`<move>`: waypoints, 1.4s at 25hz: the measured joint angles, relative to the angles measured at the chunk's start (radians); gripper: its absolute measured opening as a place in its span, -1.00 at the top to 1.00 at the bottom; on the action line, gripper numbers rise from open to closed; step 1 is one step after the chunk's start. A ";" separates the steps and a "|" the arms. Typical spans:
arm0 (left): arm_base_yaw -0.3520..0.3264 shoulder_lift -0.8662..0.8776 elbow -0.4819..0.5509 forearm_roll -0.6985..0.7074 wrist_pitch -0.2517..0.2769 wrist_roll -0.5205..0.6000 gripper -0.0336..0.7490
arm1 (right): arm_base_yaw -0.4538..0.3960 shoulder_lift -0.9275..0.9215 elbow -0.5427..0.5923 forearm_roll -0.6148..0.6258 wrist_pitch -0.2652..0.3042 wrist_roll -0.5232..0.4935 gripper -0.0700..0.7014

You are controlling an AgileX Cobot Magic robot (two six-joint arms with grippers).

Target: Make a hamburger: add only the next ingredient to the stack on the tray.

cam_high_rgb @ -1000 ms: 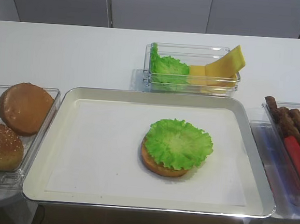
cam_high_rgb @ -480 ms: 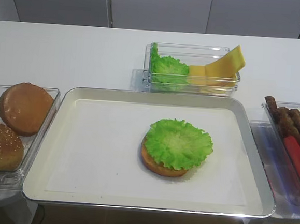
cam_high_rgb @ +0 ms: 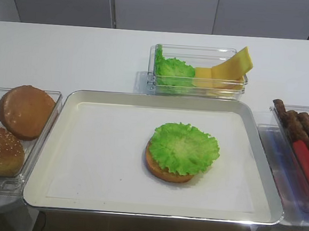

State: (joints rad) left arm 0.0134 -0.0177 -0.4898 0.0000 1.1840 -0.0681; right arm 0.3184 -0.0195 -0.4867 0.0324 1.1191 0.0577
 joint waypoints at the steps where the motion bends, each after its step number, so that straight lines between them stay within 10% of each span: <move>1: 0.000 0.000 0.000 0.000 0.000 0.000 -0.18 | 0.000 0.000 0.002 0.000 0.006 -0.002 -0.33; 35: 0.000 0.000 0.000 0.000 0.000 0.000 -0.18 | -0.119 0.000 0.004 0.000 0.019 -0.010 -0.33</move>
State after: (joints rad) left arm 0.0134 -0.0177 -0.4898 0.0000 1.1840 -0.0681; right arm 0.1992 -0.0195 -0.4829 0.0324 1.1378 0.0474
